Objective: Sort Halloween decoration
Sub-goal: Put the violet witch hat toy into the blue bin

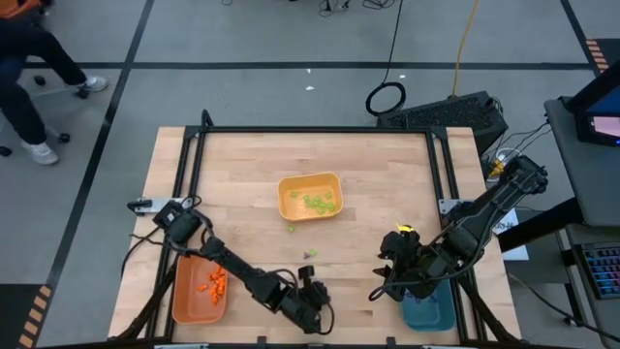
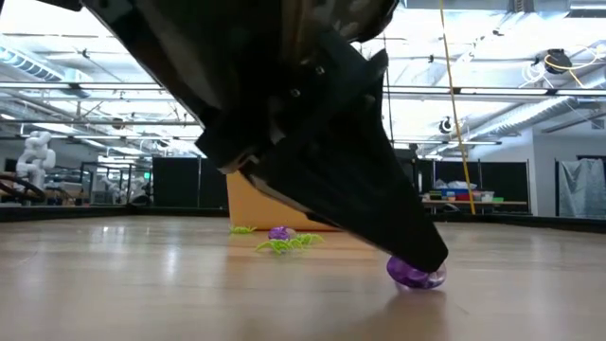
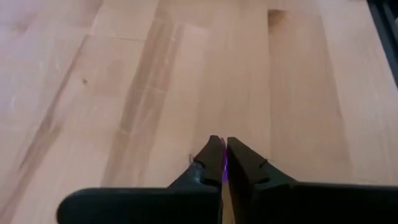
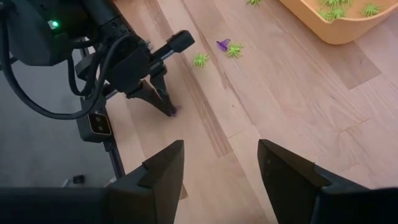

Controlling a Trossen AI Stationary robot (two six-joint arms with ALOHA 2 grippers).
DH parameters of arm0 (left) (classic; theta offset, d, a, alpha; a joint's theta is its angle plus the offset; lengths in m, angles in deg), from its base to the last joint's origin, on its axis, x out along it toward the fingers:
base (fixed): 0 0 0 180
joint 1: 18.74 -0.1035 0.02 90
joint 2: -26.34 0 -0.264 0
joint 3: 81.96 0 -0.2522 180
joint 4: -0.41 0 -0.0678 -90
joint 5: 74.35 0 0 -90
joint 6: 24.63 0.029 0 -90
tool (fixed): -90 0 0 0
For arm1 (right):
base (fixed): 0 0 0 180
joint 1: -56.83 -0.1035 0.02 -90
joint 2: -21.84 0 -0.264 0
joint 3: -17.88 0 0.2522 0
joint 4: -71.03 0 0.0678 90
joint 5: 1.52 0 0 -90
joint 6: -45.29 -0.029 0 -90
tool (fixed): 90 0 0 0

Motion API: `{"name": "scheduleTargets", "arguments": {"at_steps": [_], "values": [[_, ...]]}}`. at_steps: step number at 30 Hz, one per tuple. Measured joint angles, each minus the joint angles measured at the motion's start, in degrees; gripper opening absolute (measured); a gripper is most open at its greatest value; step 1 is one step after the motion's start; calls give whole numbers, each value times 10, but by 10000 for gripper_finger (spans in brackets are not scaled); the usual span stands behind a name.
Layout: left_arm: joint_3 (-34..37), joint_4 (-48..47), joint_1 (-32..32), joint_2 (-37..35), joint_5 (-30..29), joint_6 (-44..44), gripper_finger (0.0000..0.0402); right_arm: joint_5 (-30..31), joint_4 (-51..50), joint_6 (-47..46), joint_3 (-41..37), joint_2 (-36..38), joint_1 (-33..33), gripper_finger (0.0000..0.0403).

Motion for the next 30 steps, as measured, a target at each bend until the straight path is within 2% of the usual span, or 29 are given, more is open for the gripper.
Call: {"name": "scheduleTargets", "arguments": {"at_steps": [15, 20, 30], "values": [[2, 1, -24, -5, 0, 0, 0, 1, -1, 1, 0, 0, 0, 192], [2, 24, -29, -9, 33, -1, 0, 15, -3, 9, 0, 0, 0, 192], [2, 20, -33, -29, 35, 2, 0, 15, -4, 15, 0, 0, 0, 192]]}}
